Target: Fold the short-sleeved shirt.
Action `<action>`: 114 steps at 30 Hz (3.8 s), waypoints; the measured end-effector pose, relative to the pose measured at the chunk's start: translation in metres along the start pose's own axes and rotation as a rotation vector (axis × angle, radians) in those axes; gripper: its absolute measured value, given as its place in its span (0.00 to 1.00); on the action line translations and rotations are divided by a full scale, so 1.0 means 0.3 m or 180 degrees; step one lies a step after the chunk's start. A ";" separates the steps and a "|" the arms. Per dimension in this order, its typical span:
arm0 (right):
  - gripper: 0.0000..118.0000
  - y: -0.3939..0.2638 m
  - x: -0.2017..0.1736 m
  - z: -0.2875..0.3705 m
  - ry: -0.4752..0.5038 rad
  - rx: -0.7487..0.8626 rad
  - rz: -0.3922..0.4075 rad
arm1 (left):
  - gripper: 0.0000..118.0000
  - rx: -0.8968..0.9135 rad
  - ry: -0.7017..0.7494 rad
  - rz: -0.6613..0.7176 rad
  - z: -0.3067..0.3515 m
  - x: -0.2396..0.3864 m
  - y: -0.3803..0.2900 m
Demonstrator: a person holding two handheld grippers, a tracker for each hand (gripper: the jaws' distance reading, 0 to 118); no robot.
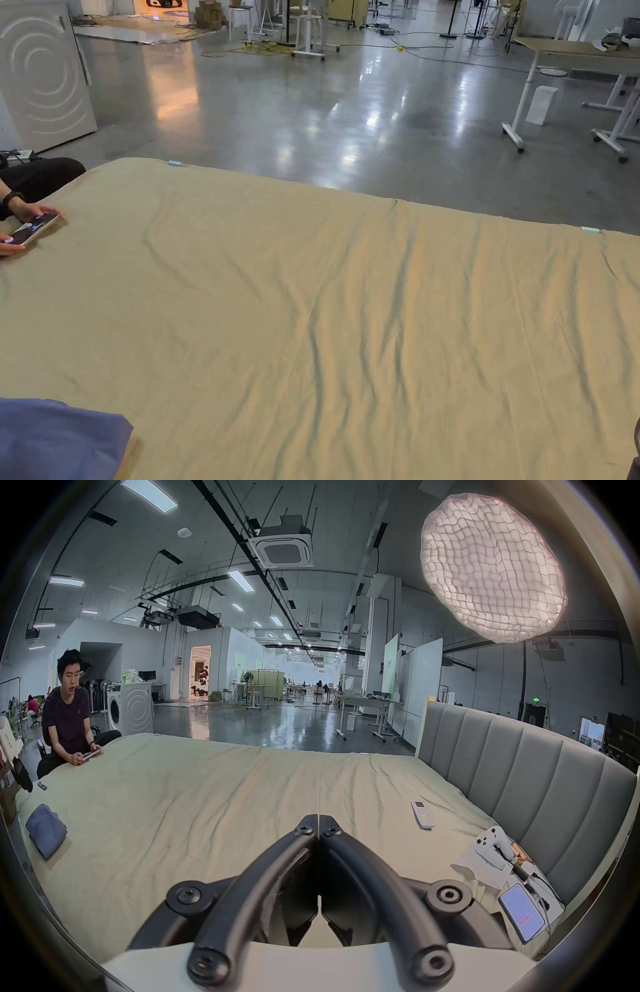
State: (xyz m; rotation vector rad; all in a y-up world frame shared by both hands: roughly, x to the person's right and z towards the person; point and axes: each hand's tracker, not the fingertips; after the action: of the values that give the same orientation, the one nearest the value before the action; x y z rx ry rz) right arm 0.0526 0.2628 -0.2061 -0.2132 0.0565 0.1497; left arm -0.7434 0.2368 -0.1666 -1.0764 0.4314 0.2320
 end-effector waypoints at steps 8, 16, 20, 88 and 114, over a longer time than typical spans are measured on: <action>0.00 0.009 -0.016 0.008 0.0070 0.0043 0.0008 | 0.49 0.0819 -0.0413 -0.0016 0.071 0.279 -0.070; 0.00 0.000 -0.002 -0.015 0.0008 0.0059 -0.0054 | 0.32 0.1643 -0.0633 -0.0263 0.120 0.779 -0.276; 0.00 -0.004 -0.008 -0.026 -0.0014 0.0048 -0.0080 | 0.25 0.1918 -0.0616 -0.0575 0.129 0.998 -0.326; 1.00 0.045 -0.020 -0.073 0.0064 0.0466 -0.0344 | 0.98 0.2968 -0.0648 -0.0472 0.360 1.362 -0.445; 1.00 0.096 -0.069 -0.089 -0.0068 0.0050 -0.0540 | 0.98 0.2969 -0.0739 -0.0474 0.346 1.355 -0.431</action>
State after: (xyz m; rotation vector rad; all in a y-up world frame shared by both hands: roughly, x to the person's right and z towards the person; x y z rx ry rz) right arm 0.0266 0.2819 -0.2365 -0.1996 0.0181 -0.0174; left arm -0.3065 0.2593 -0.2040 -0.1580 0.2004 0.0055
